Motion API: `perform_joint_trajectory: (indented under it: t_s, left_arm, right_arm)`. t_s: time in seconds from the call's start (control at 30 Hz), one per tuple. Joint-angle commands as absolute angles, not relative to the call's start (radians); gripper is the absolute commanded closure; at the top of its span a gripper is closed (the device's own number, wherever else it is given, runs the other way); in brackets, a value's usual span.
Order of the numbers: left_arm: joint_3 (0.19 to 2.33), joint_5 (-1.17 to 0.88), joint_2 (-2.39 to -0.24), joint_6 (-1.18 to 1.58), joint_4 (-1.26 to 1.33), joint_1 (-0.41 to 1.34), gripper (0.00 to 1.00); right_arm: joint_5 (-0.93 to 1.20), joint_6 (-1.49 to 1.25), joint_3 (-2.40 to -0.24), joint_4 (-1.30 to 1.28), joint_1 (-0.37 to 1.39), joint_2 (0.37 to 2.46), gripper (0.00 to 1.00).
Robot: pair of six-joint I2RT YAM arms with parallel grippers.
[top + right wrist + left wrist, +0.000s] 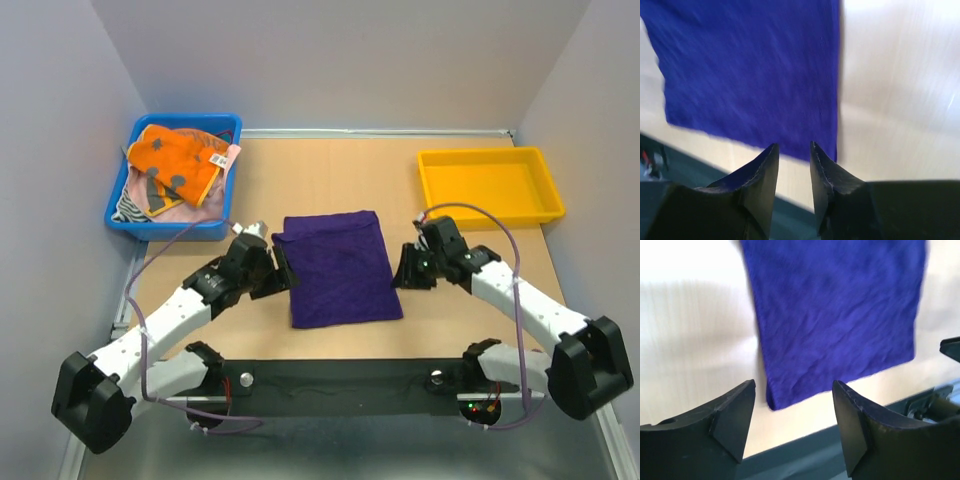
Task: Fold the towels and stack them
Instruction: Fold the towel
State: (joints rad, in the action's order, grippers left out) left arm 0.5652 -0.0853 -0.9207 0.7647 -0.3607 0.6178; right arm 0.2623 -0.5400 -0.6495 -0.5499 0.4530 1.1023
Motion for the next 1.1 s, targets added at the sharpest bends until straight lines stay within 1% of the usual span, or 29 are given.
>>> perform_joint_trajectory:
  t_s: [0.0,0.03,0.1,0.13,0.17,0.23,0.27,0.33,0.37,0.4,0.43,0.5,0.63,0.77,0.97,1.07]
  left_arm:
    - [0.751,0.069,-1.044,0.617,-0.367,0.577,0.26]
    - [0.803,0.077,-1.08,0.556,-0.333,0.533,0.26]
    - [0.859,0.069,-1.199,0.5,-0.295,0.488,0.26]
    - [0.927,0.068,-1.244,0.467,-0.27,0.471,0.26]
    - [0.964,0.071,-1.29,0.441,-0.265,0.457,0.26]
    - [1.088,0.068,-1.424,0.361,-0.264,0.43,0.26]
    - [1.129,0.086,-1.466,0.318,-0.268,0.422,0.26]
    - [1.205,0.092,-1.581,0.273,-0.276,0.404,0.26]
    - [1.269,0.103,-1.647,0.244,-0.29,0.397,0.26]
    - [1.302,0.107,-1.647,0.244,-0.298,0.391,0.26]
    - [1.325,0.107,-1.705,0.218,-0.302,0.381,0.26]
    - [1.391,0.118,-1.756,0.203,-0.314,0.374,0.27]
    - [1.454,0.127,-1.861,0.173,-0.33,0.37,0.27]
    - [1.459,0.1,-1.881,0.166,-0.319,0.371,0.27]
    - [1.459,0.083,-1.899,0.153,-0.314,0.371,0.27]
    - [1.457,0.077,-1.911,0.153,-0.31,0.37,0.27]
  right_arm:
    - [0.074,-0.363,-0.865,-0.514,0.459,1.25,0.63]
    - [0.048,-0.338,-0.943,-0.502,0.456,1.328,0.63]
    - [0.011,-0.279,-1.02,-0.463,0.456,1.411,0.63]
    - [0.005,-0.266,-1.055,-0.448,0.445,1.448,0.63]
    - [0.006,-0.258,-1.087,-0.433,0.437,1.53,0.63]
    - [-0.021,-0.229,-1.182,-0.393,0.411,1.613,0.63]
    - [-0.026,-0.218,-1.251,-0.384,0.402,1.688,0.62]
    - [-0.028,-0.207,-1.322,-0.367,0.391,1.77,0.6]
    - [-0.025,-0.203,-1.382,-0.356,0.384,1.846,0.6]
    - [-0.025,-0.201,-1.414,-0.356,0.38,1.879,0.6]
    - [-0.025,-0.199,-1.443,-0.35,0.379,1.909,0.6]
    - [-0.029,-0.201,-1.498,-0.347,0.367,1.972,0.6]
    - [-0.02,-0.207,-1.606,-0.344,0.354,2.113,0.64]
    - [-0.006,-0.209,-1.631,-0.344,0.353,2.149,0.65]
    - [-0.006,-0.187,-1.589,-0.344,0.353,2.145,0.65]
    - [0.034,-0.178,-1.565,-0.344,0.353,2.132,0.65]
